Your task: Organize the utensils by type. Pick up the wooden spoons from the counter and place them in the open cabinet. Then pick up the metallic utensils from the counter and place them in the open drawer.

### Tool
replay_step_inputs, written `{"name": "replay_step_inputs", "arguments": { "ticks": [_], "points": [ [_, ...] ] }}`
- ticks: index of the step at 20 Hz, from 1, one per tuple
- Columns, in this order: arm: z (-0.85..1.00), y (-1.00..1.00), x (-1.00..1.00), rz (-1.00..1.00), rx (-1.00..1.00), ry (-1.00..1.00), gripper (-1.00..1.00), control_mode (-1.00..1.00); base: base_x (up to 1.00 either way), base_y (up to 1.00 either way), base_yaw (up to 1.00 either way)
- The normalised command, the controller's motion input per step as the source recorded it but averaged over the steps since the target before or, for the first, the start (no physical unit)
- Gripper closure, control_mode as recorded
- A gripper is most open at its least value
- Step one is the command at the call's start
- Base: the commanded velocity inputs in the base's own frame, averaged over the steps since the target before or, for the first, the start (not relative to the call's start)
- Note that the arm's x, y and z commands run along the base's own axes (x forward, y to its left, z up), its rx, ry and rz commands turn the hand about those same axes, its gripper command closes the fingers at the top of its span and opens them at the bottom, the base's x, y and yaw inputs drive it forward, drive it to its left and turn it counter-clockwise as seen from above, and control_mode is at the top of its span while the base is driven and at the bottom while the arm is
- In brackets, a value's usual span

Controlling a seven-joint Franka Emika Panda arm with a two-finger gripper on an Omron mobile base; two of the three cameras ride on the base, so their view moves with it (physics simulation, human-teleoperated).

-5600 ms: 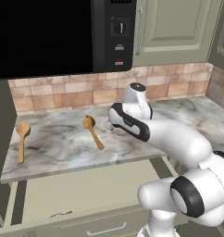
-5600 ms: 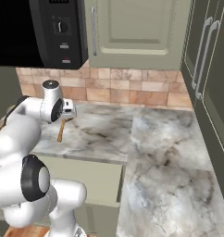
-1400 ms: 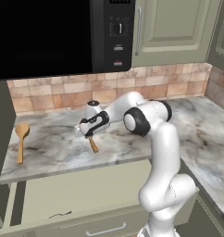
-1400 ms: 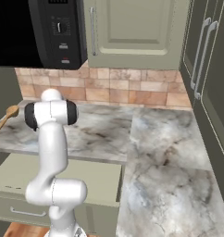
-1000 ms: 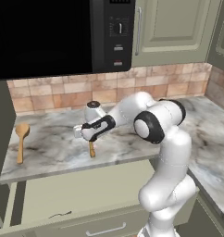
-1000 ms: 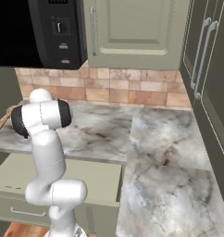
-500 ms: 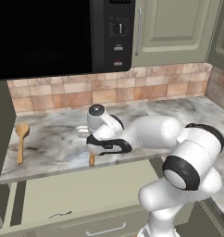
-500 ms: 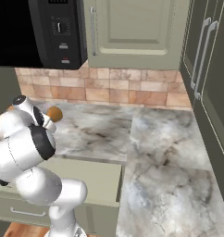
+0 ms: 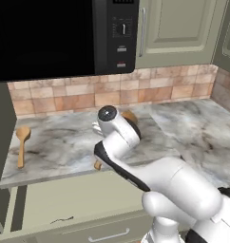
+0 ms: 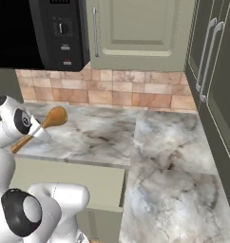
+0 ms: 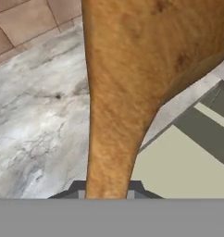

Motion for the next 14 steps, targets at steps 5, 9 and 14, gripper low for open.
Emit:
{"name": "replay_step_inputs", "arguments": {
  "ticks": [5, 9, 14],
  "points": [
    [0.74, -0.73, -0.47, -0.22, 0.14, 0.02, 1.0, -1.0, 0.0, 0.0, 0.0],
    [0.29, -0.78, -0.6, -0.15, 0.14, 0.02, 1.0, -1.0, 0.0, 0.0, 0.0],
    [0.0, -0.59, -0.65, -0.21, 0.09, -0.23, 1.0, -1.0, 0.0, 0.0, 0.0]
  ]
}}
